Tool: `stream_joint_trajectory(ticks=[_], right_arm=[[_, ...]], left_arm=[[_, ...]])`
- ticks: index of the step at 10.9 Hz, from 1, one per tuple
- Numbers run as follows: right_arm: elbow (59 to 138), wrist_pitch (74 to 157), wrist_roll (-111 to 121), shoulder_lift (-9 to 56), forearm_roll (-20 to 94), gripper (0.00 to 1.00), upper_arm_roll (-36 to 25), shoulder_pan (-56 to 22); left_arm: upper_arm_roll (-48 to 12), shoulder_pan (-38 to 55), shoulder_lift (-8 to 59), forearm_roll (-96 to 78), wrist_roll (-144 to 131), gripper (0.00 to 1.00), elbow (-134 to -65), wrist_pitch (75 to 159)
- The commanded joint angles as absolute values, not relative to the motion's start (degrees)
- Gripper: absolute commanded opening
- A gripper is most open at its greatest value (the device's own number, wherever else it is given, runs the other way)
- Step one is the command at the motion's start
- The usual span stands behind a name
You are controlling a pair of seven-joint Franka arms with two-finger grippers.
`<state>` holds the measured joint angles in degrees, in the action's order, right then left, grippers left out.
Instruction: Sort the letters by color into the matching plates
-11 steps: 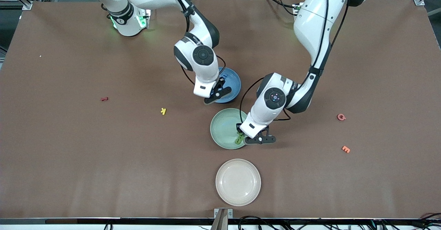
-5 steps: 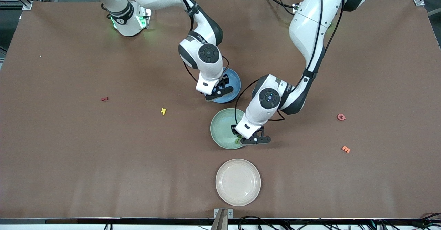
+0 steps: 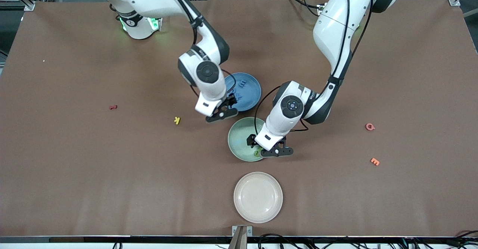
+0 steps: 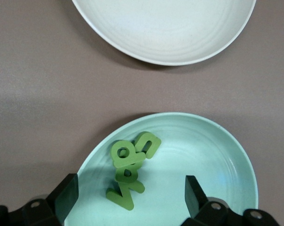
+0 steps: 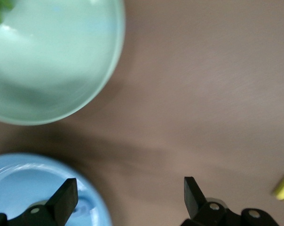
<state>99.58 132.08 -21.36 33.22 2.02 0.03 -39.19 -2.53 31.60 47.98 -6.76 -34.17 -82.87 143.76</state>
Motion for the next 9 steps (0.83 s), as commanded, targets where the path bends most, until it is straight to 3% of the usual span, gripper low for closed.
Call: stream_joint_trajectory(ticks=[1,4,9], right_arm=[[100.02,130.44,-16.28,30.24,0.53,1.0,0.62,-32.02],[99.32,129.9,-10.48,28.83,0.44,1.0,0.26,-23.5],[97.65,129.9,-5.9,28.83,0.35,1.0,-2.54,-14.07]], left_arm=[[-2.2,30.94,46.42,-6.07,-34.28,1.0,-82.27,143.7],[-2.72,27.96,44.22,-4.57,-30.95,1.0,-82.88,141.26],[-2.72,24.0,37.72,-4.57,-21.03,1.0,-82.79,128.7]])
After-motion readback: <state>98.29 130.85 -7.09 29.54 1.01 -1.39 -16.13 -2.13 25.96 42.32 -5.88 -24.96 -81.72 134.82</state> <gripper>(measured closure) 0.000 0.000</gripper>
